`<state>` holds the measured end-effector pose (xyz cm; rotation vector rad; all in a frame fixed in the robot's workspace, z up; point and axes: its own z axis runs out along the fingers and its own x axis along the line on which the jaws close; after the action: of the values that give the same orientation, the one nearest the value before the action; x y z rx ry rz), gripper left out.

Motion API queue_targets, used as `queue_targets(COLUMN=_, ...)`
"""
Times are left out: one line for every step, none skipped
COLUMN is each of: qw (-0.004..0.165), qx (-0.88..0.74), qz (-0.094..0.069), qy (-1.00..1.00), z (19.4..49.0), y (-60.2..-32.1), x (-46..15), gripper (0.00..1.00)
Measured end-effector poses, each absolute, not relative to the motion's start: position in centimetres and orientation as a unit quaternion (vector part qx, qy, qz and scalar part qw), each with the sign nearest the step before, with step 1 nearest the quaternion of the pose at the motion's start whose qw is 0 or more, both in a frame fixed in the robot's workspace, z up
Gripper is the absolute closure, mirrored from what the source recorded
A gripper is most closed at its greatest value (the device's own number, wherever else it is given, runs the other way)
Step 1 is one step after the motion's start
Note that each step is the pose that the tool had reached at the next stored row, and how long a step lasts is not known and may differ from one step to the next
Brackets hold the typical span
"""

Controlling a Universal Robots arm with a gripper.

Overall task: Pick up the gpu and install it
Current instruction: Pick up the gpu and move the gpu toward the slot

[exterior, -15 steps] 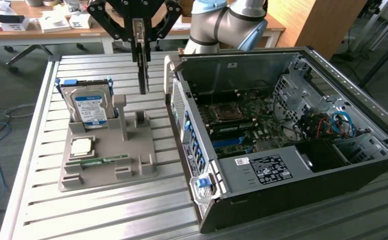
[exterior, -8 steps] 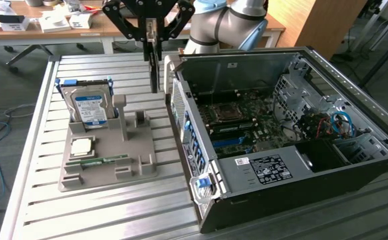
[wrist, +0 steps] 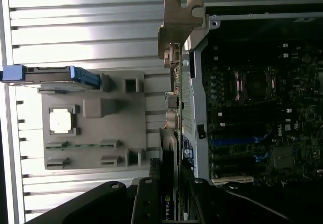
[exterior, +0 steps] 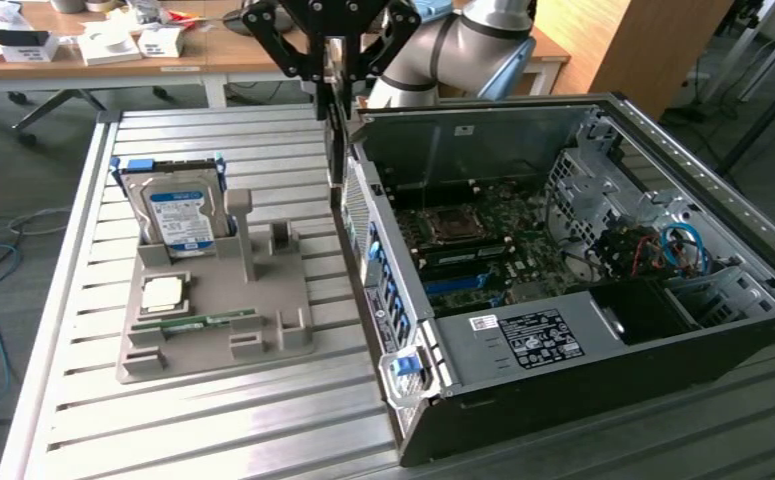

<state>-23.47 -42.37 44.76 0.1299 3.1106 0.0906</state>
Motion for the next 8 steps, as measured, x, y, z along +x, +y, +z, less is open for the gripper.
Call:
queue_targets(qw=0.013, qx=0.042, qz=0.029, qy=0.999, z=44.8, y=-42.4, x=-23.2, gripper=0.74)
queue_targets(qw=0.013, qx=0.042, qz=0.029, qy=0.999, z=44.8, y=-42.4, x=-22.9, gripper=0.74)
queue_targets(qw=0.013, qx=0.042, qz=0.029, qy=0.999, z=44.8, y=-42.4, x=-22.6, gripper=0.74)
queue_targets(qw=0.013, qx=0.042, qz=0.029, qy=0.999, z=44.8, y=-42.4, x=-22.4, gripper=0.74)
queue_targets(qw=0.013, qx=0.042, qz=0.029, qy=0.999, z=44.8, y=-42.4, x=-22.2, gripper=0.74)
queue_targets(qw=0.013, qx=0.042, qz=0.029, qy=0.999, z=44.8, y=-42.4, x=-22.0, gripper=0.74)
queue_targets(qw=0.013, qx=0.042, qz=0.029, qy=0.999, z=44.8, y=-42.4, x=-21.7, gripper=0.74)
queue_targets(qw=0.013, qx=0.042, qz=0.029, qy=0.999, z=44.8, y=-42.4, x=-21.5, gripper=0.74)
